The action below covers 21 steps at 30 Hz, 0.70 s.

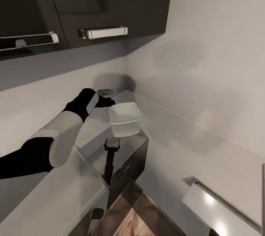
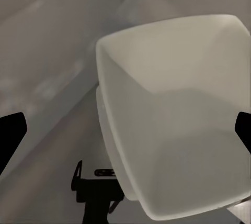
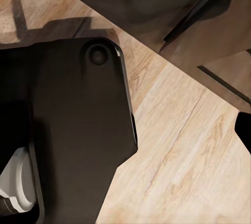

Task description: In the kitchen, take the Vidalia onion out of the sink, dice it on the chopping board with the paring knife, put the diced onion into the bowl on the countertop, then place both the paring knife and the chopping board into the sink.

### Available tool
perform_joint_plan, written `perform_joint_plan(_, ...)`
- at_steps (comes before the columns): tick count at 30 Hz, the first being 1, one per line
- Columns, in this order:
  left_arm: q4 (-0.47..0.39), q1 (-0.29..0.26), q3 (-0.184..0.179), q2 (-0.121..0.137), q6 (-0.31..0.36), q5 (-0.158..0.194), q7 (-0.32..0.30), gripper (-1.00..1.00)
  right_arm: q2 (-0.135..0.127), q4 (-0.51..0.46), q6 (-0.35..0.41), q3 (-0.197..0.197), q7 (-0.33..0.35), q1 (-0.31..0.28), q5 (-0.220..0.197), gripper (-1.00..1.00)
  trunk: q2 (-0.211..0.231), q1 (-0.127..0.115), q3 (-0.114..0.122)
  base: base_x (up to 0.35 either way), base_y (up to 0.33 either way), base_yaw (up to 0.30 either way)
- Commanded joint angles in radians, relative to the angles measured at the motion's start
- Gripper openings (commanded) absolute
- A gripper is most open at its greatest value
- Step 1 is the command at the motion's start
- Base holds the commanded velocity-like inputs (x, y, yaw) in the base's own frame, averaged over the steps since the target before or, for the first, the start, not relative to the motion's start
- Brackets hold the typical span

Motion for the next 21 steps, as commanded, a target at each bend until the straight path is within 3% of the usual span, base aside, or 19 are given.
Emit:
perform_joint_plan(1, -0.001, -0.001, 0.006, -0.001, 0.005, 0.002, 0.001, 1.00, 0.000, -0.002, -0.001, 0.000, -0.004, 0.001, 0.001, 1.00, -0.002, 0.001, -0.003, 0.000, 0.000, 0.000)
perform_joint_plan(21, 0.002, 0.002, 0.005, -0.002, 0.005, 0.002, 0.001, 1.00, 0.000, -0.003, -0.005, 0.000, -0.004, 0.001, 0.001, 1.00, -0.002, 0.001, -0.031, 0.029, 0.000, 0.000)
